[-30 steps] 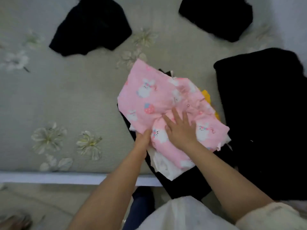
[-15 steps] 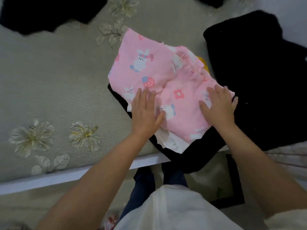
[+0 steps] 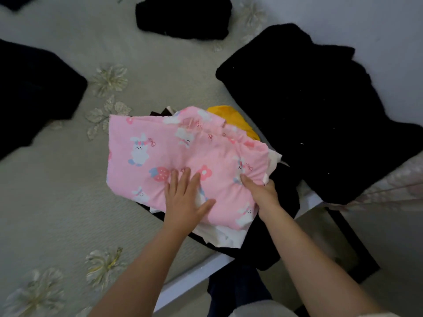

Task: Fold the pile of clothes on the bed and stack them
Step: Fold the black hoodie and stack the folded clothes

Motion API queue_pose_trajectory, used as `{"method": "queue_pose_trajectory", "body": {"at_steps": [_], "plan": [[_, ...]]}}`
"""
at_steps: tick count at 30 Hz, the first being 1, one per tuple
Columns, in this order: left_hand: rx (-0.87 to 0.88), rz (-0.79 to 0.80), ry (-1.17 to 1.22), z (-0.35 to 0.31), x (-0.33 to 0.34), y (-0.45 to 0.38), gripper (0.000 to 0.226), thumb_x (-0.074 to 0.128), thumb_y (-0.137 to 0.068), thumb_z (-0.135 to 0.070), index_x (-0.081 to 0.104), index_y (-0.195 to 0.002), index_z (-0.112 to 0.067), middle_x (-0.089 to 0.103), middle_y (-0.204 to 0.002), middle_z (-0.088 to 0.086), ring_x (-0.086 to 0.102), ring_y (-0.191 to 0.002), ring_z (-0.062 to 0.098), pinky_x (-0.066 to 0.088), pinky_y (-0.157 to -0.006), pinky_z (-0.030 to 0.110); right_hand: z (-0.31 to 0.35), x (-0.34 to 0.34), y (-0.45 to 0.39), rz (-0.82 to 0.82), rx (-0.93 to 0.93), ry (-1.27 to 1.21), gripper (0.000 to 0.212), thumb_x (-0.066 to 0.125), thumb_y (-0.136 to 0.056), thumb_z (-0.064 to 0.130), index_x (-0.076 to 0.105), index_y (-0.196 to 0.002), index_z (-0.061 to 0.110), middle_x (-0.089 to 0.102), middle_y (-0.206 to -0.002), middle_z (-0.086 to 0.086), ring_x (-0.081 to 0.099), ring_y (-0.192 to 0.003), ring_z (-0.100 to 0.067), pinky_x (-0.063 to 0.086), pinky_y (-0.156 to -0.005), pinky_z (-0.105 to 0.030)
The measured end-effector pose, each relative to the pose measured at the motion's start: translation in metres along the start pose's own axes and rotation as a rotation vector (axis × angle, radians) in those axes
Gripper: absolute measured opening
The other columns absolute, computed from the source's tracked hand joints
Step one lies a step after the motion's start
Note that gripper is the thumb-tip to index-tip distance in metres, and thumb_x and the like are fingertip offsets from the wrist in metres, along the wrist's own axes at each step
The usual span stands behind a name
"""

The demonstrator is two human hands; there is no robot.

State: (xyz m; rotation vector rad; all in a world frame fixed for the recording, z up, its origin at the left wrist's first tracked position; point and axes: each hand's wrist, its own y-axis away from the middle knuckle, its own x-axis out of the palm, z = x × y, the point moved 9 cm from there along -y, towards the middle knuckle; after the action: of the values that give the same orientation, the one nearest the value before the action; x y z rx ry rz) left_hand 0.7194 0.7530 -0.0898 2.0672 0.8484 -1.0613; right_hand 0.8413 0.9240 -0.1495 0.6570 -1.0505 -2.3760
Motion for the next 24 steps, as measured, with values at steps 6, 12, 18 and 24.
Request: {"method": "queue_pose_trajectory", "body": {"at_steps": [6, 12, 18, 24], "plan": [[0.052, -0.048, 0.093, -0.005, -0.023, 0.010, 0.105, 0.023, -0.073, -0.078, 0.040, -0.132, 0.007, 0.030, -0.142, 0.028, 0.017, -0.135, 0.048, 0.014, -0.108, 0.056, 0.025, 0.005, 0.027, 0.098, -0.130, -0.107, 0.038, 0.076, -0.070, 0.004, 0.060, -0.104, 0.007, 0.065, -0.106, -0.012, 0.060, -0.091, -0.023, 0.048, -0.080, -0.030], [0.347, -0.102, -0.015, -0.040, -0.030, 0.033, 0.089, 0.027, -0.087, -0.062, 0.049, -0.117, 0.018, 0.041, -0.124, 0.044, 0.029, -0.115, 0.065, 0.019, -0.092, 0.067, 0.009, -0.041, 0.066, 0.021, -0.273, -0.134, 0.025, 0.076, -0.071, 0.010, 0.058, -0.078, 0.026, 0.062, -0.082, 0.008, 0.059, -0.076, -0.009, 0.046, -0.065, -0.021], [0.296, 0.210, -0.069, -0.054, 0.025, 0.001, 0.068, 0.056, -0.086, -0.044, 0.030, -0.143, -0.016, 0.014, -0.154, 0.005, 0.002, -0.143, 0.024, 0.001, -0.111, 0.046, -0.023, -0.069, 0.030, -0.054, -0.093, -0.068, 0.030, 0.065, -0.084, 0.023, 0.056, -0.109, 0.008, 0.060, -0.112, -0.008, 0.055, -0.095, -0.016, 0.044, -0.083, -0.026], [0.357, 0.085, -0.040, -0.050, -0.005, 0.002, 0.047, 0.060, -0.087, -0.018, 0.049, -0.130, -0.003, 0.040, -0.143, 0.013, 0.032, -0.134, 0.028, 0.023, -0.107, 0.036, -0.027, -0.090, 0.032, -0.107, -0.120, 0.147, 0.046, 0.060, -0.087, 0.034, 0.049, -0.119, 0.003, 0.055, -0.121, -0.013, 0.053, -0.108, -0.025, 0.041, -0.088, -0.032]]}}
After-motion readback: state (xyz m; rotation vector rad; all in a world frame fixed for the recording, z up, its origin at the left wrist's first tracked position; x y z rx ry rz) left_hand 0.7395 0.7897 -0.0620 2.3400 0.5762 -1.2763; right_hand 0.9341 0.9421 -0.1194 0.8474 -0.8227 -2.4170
